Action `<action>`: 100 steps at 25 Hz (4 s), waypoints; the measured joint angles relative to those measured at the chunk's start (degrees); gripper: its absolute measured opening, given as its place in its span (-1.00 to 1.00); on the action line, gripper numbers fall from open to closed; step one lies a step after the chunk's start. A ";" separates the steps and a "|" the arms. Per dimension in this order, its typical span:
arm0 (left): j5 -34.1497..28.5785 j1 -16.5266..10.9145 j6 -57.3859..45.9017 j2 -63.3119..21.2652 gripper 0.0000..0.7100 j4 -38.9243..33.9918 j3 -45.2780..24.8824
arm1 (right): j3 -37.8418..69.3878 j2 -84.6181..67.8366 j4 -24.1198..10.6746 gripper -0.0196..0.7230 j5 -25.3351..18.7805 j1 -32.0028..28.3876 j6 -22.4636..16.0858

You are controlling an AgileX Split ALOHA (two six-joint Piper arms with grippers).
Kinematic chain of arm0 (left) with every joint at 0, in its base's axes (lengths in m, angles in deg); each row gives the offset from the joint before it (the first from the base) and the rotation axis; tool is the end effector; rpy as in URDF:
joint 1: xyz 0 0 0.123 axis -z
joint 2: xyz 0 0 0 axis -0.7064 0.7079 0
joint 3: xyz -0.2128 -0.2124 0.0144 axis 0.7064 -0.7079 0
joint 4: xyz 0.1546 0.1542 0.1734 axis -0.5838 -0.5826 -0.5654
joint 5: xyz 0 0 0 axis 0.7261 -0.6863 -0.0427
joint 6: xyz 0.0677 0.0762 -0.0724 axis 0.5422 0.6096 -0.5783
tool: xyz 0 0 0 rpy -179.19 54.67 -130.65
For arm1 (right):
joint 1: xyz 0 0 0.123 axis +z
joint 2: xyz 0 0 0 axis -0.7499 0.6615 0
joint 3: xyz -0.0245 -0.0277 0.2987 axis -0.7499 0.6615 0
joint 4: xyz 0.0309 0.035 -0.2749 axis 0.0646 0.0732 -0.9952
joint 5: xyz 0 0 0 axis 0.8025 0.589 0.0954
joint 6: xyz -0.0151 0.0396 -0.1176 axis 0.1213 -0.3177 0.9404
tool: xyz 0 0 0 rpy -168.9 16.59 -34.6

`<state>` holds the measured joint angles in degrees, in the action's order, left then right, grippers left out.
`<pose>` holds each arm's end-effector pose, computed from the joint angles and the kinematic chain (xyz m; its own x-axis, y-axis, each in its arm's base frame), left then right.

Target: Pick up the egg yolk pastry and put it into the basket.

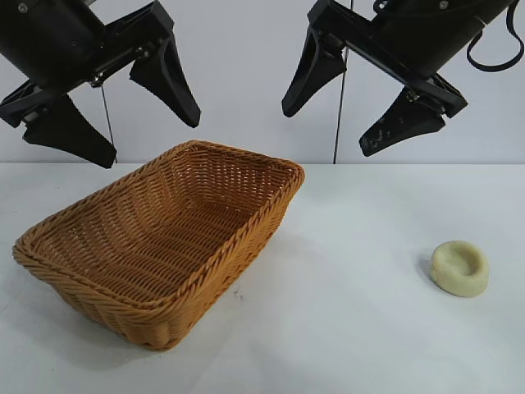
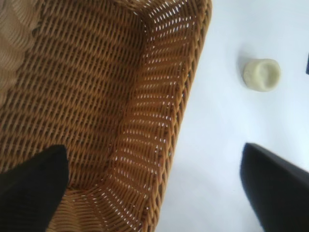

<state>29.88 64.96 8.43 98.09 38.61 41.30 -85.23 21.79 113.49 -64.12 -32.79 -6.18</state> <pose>0.3456 -0.1759 0.2341 -0.9243 -0.0638 -0.3763 0.1487 0.8479 -0.5089 0.3685 0.1591 0.2336 -0.9326 -0.0026 -0.3609 -0.1913 0.8514 0.4884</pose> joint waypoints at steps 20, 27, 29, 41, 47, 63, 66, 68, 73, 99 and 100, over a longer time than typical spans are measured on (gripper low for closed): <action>0.00 0.00 0.00 0.00 0.95 0.00 0.00 | 0.00 0.00 0.00 0.93 0.36 0.00 0.00; 0.00 0.00 0.00 0.00 0.95 0.46 0.00 | 0.00 0.00 -0.12 0.93 0.48 0.00 -0.12; 0.00 0.00 0.00 0.00 0.95 0.92 0.00 | 0.00 0.00 -0.12 0.93 0.54 0.00 -0.12; -5.36 -3.16 -7.87 -7.93 0.95 -5.18 0.30 | 0.00 0.00 -0.12 0.93 0.60 0.00 -0.12; -9.80 -2.46 -26.04 -12.15 0.95 -14.94 0.35 | 0.00 0.00 -0.12 0.93 0.60 0.00 -0.12; -8.35 2.97 -66.88 -12.69 0.95 -30.67 -9.68 | 0.00 0.00 -0.12 0.93 0.77 0.00 -0.12; -4.27 3.11 -74.01 -12.69 0.95 -30.60 -14.17 | 0.00 0.00 -0.12 0.93 0.77 0.00 -0.12; -1.44 3.11 -78.41 -12.69 0.95 -30.60 -16.23 | 0.00 0.00 -0.12 0.93 0.77 0.00 -0.12; 2.26 3.11 -82.40 -12.69 0.95 -30.60 -17.67 | 0.00 0.00 -0.12 0.93 0.77 0.00 -0.12; 17.43 3.11 -73.11 11.26 0.95 -24.05 -17.73 | 0.00 0.00 0.06 0.93 0.72 0.00 -0.12; 17.48 3.11 -72.49 11.47 0.95 -22.81 -17.73 | 0.00 0.00 0.06 0.93 0.72 0.00 -0.12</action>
<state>47.37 68.07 -64.05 109.56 15.80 23.57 -85.23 21.79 113.54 -63.39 -32.79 -6.31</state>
